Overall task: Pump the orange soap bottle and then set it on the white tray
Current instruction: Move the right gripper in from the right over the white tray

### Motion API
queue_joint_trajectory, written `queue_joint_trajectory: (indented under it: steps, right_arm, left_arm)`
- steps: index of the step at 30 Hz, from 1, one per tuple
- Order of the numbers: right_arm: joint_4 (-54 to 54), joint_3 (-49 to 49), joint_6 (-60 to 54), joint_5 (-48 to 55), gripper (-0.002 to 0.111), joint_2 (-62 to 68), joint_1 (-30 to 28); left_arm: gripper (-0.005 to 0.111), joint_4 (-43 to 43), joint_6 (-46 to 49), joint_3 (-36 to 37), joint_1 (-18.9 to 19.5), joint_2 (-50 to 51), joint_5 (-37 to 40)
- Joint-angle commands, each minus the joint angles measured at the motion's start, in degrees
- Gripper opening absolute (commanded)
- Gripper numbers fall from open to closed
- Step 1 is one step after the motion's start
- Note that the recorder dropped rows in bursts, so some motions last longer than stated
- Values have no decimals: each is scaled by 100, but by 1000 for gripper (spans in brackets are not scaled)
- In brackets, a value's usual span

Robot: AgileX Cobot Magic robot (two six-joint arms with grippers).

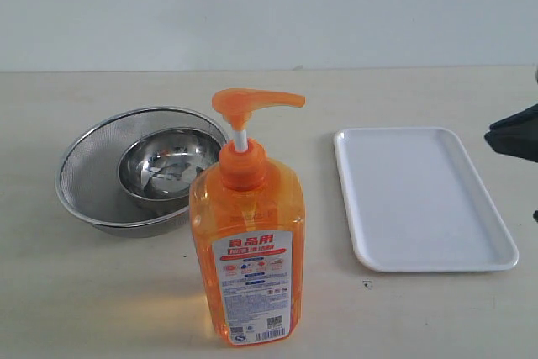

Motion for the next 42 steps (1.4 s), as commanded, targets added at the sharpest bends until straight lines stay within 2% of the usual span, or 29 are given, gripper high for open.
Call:
queue_joint_trajectory:
  steps: [1, 5, 12, 23, 34, 42]
  right_arm:
    - [648, -35, -920, 546, 0, 288, -11]
    - [1280, -35, -1359, 1044, 0, 547, -11]
    - [1743, -35, -1804, 1993, 0, 886, -11]
    - [1793, -35, -2009, 2678, 0, 928, -11]
    - [2222, 231, -2360, 2349, 0, 1336, -11]
    - [2446, 231, -2466, 2533, 0, 2378, -11]
  left_arm:
    - [5, -52, 5, 20, 15, -15, -19]
    - [5, -52, 5, 20, 15, -15, -30]
    - [5, -52, 5, 20, 15, -15, -30]
    - [5, -52, 5, 20, 15, -15, -17]
    - [5, -52, 5, 20, 15, -15, -30]
    - [5, -52, 5, 20, 15, -15, -20]
